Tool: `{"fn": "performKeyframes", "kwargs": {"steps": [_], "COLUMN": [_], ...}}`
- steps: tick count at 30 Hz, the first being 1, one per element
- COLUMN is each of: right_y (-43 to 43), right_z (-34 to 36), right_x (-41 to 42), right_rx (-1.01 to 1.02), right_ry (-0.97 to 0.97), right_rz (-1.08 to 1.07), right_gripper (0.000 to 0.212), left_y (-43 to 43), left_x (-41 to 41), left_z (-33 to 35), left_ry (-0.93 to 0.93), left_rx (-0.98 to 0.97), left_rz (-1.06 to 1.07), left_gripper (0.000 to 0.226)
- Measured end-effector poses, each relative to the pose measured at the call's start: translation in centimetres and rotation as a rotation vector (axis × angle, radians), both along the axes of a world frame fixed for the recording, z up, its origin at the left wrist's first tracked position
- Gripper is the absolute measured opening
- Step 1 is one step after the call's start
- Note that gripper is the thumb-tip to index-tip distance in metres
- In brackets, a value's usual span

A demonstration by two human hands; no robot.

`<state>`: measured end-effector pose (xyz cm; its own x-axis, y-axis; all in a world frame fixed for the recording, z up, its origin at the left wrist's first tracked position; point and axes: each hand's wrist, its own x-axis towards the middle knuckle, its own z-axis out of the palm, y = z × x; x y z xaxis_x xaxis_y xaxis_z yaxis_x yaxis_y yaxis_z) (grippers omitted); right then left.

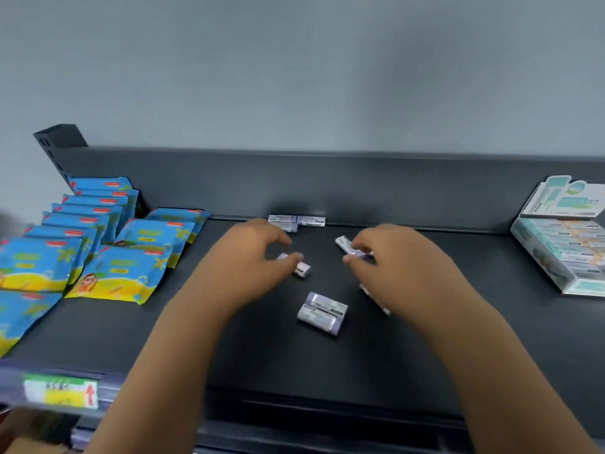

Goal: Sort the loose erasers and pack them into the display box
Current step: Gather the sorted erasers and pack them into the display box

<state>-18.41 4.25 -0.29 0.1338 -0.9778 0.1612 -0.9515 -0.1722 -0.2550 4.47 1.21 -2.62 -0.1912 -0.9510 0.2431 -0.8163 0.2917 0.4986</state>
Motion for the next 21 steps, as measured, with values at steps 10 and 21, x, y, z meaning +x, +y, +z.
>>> {"fn": "performKeyframes", "kwargs": {"steps": [10,21], "right_y": [-4.6,-3.7], "right_z": [-1.8,-2.1], "right_x": [4.3,4.7], "right_rx": [0.074,0.166], "right_ry": [0.166,-0.217], "right_rz": [-0.205,-0.35], "right_gripper": [0.018,0.038], "left_y": [-8.2,-9.0], "left_x": [0.4,2.0], "left_z": [-1.9,-1.9], "left_ry": [-0.214,-0.3], "left_rx": [0.055,0.079], "left_rz": [-0.167,-0.158], "left_gripper": [0.036,0.015]}}
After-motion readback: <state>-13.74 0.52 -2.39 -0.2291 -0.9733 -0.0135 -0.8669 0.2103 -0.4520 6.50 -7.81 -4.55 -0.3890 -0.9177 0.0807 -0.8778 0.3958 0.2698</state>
